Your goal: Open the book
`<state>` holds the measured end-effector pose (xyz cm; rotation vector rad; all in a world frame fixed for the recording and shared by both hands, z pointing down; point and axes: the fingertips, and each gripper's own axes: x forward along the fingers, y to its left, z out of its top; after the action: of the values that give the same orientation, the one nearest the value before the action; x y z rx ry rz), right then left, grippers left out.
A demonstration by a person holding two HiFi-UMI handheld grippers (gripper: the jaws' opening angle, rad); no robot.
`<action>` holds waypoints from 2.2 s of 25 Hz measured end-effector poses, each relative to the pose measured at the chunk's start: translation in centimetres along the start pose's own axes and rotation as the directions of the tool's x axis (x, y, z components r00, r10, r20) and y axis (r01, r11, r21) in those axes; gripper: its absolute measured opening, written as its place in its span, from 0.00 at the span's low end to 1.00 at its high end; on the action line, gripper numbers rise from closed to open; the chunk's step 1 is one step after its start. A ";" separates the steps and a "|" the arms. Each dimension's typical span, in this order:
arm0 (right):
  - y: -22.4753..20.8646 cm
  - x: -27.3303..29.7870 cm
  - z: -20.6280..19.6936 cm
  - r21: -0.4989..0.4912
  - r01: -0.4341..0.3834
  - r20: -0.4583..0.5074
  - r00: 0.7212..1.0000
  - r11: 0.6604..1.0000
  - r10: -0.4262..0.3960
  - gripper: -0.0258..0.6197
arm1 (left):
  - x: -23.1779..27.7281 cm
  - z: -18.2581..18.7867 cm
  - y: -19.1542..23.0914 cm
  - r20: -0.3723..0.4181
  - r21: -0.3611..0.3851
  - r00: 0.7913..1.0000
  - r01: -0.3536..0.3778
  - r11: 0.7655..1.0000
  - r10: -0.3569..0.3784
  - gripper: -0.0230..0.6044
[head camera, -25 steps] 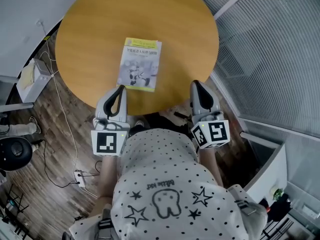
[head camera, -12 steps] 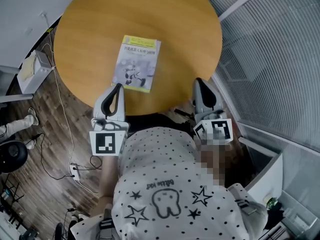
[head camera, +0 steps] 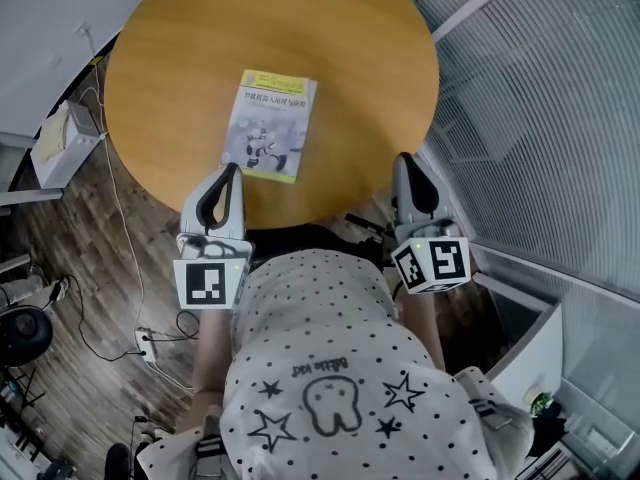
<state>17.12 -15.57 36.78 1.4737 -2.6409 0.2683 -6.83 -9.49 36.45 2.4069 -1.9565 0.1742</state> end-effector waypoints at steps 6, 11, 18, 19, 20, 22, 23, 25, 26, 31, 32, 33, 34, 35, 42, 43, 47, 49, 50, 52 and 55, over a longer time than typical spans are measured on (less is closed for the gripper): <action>-0.4 -0.3 0.1 0.006 0.015 -0.006 1.000 1.000 -0.015 0.04 | 0.3 0.1 -0.4 0.001 0.012 1.000 0.028 1.000 -0.028 0.05; -0.9 -0.6 -0.3 0.032 0.027 0.001 1.000 0.999 -0.027 0.04 | 0.3 0.0 -0.4 0.006 0.012 1.000 0.024 1.000 -0.024 0.05; -0.5 -0.2 0.5 0.012 0.012 0.004 1.000 1.000 -0.012 0.04 | 0.2 0.4 0.4 0.018 0.015 1.000 0.008 1.000 -0.008 0.05; -0.5 -0.1 0.5 0.013 0.012 0.004 1.000 1.000 -0.012 0.04 | 0.2 0.5 0.4 0.021 0.016 1.000 0.006 1.000 -0.006 0.05; -0.5 -0.1 0.5 0.013 0.010 0.003 1.000 1.000 -0.010 0.04 | 0.2 0.5 0.5 0.021 0.015 1.000 0.004 1.000 -0.004 0.05; -0.5 0.0 0.4 0.013 0.008 0.001 1.000 1.000 -0.008 0.04 | 0.3 0.3 0.6 0.015 0.014 1.000 0.002 1.000 -0.002 0.05; -0.5 0.1 0.3 0.013 0.009 -0.001 1.000 1.000 -0.009 0.04 | 0.4 0.3 0.6 0.015 0.016 1.000 0.004 1.000 -0.004 0.05; -0.7 0.2 0.1 0.015 0.012 -0.002 1.000 1.000 -0.012 0.04 | 0.7 0.3 0.6 0.023 0.020 1.000 0.009 1.000 -0.010 0.05; -0.8 0.2 0.0 0.016 0.013 -0.001 1.000 1.000 -0.013 0.04 | 0.8 0.3 0.5 0.022 0.028 1.000 0.015 0.999 -0.016 0.05; -0.9 0.0 0.0 0.022 0.016 -0.001 1.000 1.000 -0.016 0.04 | 1.3 -0.2 0.0 0.002 0.120 0.998 0.054 0.991 -0.055 0.06; -1.0 0.0 -0.1 0.023 0.016 -0.002 1.000 1.000 -0.016 0.05 | 1.5 -0.5 -0.3 -0.009 0.149 0.997 0.077 0.986 -0.077 0.06; -1.1 0.0 -0.2 0.024 0.016 -0.003 1.000 1.000 -0.016 0.04 | 1.8 -0.7 -0.6 -0.024 0.185 0.994 0.107 0.977 -0.104 0.06; -1.1 0.0 -0.2 0.025 0.016 -0.005 1.000 1.000 -0.016 0.04 | 2.1 -1.0 -1.0 -0.040 0.225 0.990 0.140 0.964 -0.134 0.12; -1.1 0.0 -0.2 0.027 0.016 -0.005 1.000 1.000 -0.016 0.04 | 2.4 -1.3 -1.4 -0.056 0.263 0.985 0.173 0.949 -0.164 0.18; -1.3 0.0 -0.7 0.038 0.015 -0.012 1.000 0.999 -0.015 0.04 | 3.4 -6.2 -3.9 -0.225 0.358 0.935 0.342 0.869 -0.275 0.35; -1.3 -0.1 -0.8 0.038 0.015 -0.013 1.000 0.999 -0.015 0.05 | 3.5 -6.9 -4.1 -0.239 0.362 0.929 0.355 0.862 -0.282 0.35; -1.5 -0.1 -0.9 0.041 0.017 -0.017 1.000 0.999 -0.016 0.04 | 3.9 -9.2 -5.1 -0.288 0.327 0.903 0.405 0.854 -0.319 0.38; -1.6 -0.1 -0.9 0.043 0.018 -0.018 1.000 0.999 -0.017 0.04 | 4.1 -10.3 -5.5 -0.309 0.315 0.889 0.429 0.847 -0.336 0.40; -1.7 -0.1 -0.9 0.044 0.019 -0.018 1.000 0.999 -0.018 0.05 | 4.2 -10.7 -5.8 -0.319 0.311 0.882 0.443 0.841 -0.347 0.42; -1.8 -0.2 -1.0 0.045 0.021 -0.020 1.000 0.999 -0.020 0.04 | 4.4 -11.8 -6.5 -0.341 0.306 0.864 0.476 0.825 -0.371 0.43; -2.0 -0.3 -1.1 0.043 0.021 -0.021 1.000 0.999 -0.020 0.04 | 4.6 -13.7 -7.2 -0.386 0.314 0.833 0.522 0.793 -0.396 0.44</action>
<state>18.98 -16.08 38.05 1.5011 -2.6182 0.3386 0.24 -11.13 50.90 2.8088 -1.2336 0.9528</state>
